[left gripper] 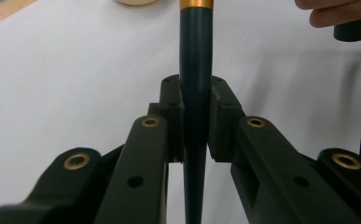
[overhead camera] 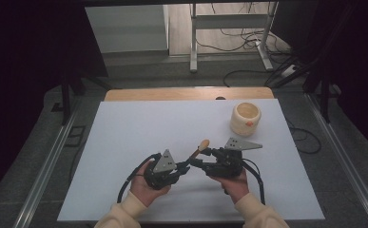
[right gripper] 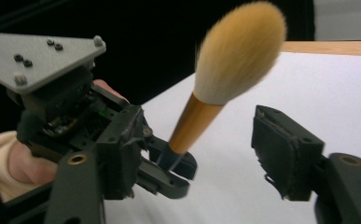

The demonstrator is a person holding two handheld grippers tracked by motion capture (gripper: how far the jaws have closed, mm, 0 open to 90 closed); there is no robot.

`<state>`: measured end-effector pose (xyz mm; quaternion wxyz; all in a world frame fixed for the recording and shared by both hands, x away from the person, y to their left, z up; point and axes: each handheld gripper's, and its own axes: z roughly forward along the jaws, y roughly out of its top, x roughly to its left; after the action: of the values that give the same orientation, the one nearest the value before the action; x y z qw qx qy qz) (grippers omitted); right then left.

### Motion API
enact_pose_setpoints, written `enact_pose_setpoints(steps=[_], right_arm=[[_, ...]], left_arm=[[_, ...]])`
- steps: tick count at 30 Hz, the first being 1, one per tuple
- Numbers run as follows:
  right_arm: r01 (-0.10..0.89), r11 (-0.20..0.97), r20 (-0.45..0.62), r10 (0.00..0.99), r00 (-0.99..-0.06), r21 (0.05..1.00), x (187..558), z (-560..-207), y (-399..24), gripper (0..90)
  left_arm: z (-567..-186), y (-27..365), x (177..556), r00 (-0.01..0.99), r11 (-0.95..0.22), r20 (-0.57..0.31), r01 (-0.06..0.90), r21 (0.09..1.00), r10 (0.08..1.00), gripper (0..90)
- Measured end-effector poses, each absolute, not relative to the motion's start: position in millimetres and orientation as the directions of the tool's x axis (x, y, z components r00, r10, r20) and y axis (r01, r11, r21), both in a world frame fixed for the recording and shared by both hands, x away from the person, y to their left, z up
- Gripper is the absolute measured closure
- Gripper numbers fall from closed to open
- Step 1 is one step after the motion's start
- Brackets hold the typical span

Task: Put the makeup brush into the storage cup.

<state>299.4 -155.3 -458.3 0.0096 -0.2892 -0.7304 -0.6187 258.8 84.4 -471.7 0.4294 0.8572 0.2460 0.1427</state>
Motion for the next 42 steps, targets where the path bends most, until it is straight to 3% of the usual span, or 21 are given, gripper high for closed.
enact_pose_setpoints(steps=[7, 10, 13, 20, 27, 33, 42], right_arm=[[0.423, 0.062, 0.373, 0.367, -0.852, 0.904, 298, -460, -155, 71.6], [0.437, 0.052, 0.396, 0.339, -0.853, 0.898, 300, -461, -156, 75.8], [0.436, 0.058, 0.395, 0.33, -0.857, 0.898, 299, -460, -156, 76.3], [0.422, 0.066, 0.376, 0.344, -0.86, 0.904, 299, -459, -158, 76.5], [0.393, 0.08, 0.338, 0.374, -0.864, 0.916, 298, -457, -159, 76.7], [0.38, 0.088, 0.32, 0.388, -0.865, 0.921, 297, -456, -160, 76.7], [0.362, 0.092, 0.298, 0.404, -0.865, 0.928, 298, -455, -163, 76.7]], left_arm=[[-473, 76, 254, 0.834, -0.495, 0.056, 0.27, 0.826, 0.549, 78.7], [-473, 75, 254, 0.835, -0.496, 0.061, 0.265, 0.827, 0.547, 78.5], [-475, 74, 254, 0.834, -0.501, 0.065, 0.264, 0.824, 0.547, 76.6], [-477, 74, 254, 0.805, -0.496, 0.075, 0.286, 0.82, 0.589, 49.9], [-476, 77, 255, 0.784, -0.5, 0.072, 0.32, 0.805, 0.617, 35.6], [-474, 81, 256, 0.787, -0.508, 0.053, 0.343, 0.79, 0.614, 27.8], [-465, 96, 253, 0.776, -0.496, 0.027, 0.376, 0.783, 0.63, 23.8]])
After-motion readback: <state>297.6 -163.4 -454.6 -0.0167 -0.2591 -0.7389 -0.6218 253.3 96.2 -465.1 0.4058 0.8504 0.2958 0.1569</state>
